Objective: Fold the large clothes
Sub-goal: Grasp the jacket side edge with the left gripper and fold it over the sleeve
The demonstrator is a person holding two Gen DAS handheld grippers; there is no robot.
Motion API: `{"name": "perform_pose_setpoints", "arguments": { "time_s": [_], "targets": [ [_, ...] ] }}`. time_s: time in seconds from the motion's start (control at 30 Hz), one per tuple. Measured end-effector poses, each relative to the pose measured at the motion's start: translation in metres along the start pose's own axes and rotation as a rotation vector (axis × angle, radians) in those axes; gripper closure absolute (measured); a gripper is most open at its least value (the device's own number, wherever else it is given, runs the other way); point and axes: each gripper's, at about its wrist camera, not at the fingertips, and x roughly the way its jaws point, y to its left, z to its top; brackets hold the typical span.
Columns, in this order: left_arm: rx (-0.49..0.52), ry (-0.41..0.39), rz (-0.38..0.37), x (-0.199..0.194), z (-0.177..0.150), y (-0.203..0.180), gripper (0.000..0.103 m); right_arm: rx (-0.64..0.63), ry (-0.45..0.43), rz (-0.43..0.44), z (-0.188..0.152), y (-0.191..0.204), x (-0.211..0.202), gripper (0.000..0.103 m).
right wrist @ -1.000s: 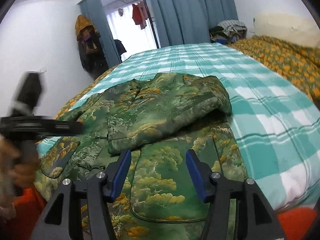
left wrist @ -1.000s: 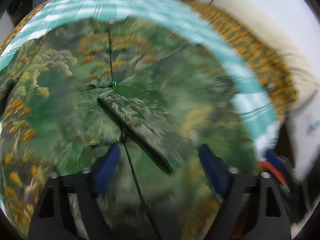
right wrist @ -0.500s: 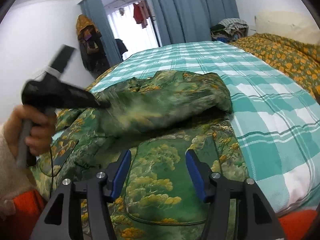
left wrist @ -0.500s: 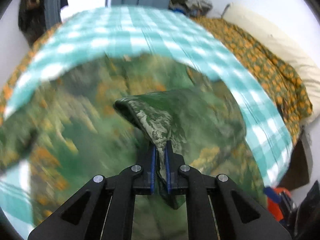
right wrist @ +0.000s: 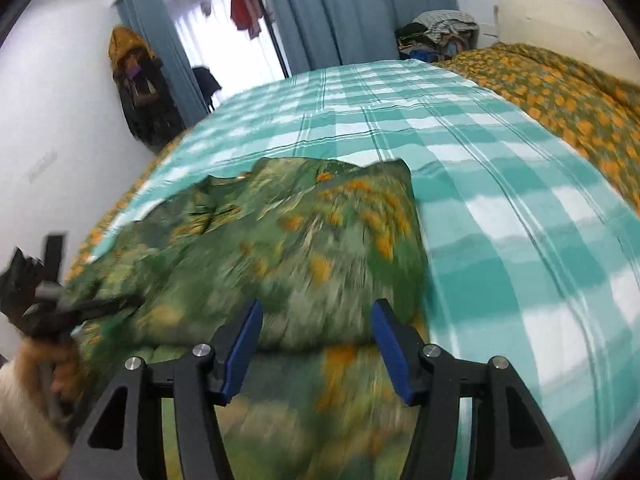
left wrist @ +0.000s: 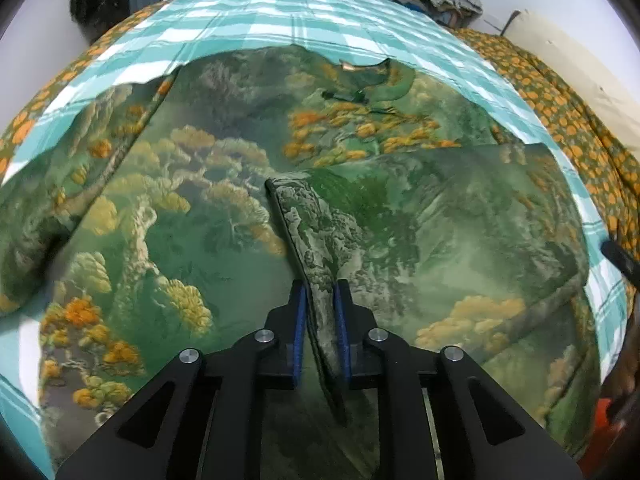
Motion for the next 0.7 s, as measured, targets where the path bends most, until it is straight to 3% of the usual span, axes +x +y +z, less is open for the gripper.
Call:
{"name": "perform_pose_setpoints", "arguments": {
  "time_s": [0.07,0.17,0.33,0.5,0.6,0.7],
  "targets": [
    [-0.005,-0.004,0.000,0.006,-0.001,0.002,0.087,-0.023,0.050,0.025,0.007,0.000,0.033,0.045],
    [-0.012,-0.023,-0.005,0.010,-0.003,0.004,0.084,0.021,0.261,0.032,-0.007,-0.014,0.093,0.045],
    [-0.020,-0.057,-0.027,0.014,-0.007,0.010,0.084,0.027,0.307,0.021,0.008,-0.012,0.090,0.046],
    [-0.025,-0.081,-0.023,0.012,-0.011,0.010,0.084,0.009,0.162,-0.004,0.068,-0.009,0.080,0.046],
    [-0.013,-0.092,-0.006,0.012,-0.013,0.007,0.084,0.075,0.162,0.013,0.092,-0.020,0.110,0.046],
    [-0.005,-0.096,0.002,0.014,-0.012,0.006,0.084,0.153,0.244,0.010,0.083,-0.033,0.159,0.045]
  ]
}}
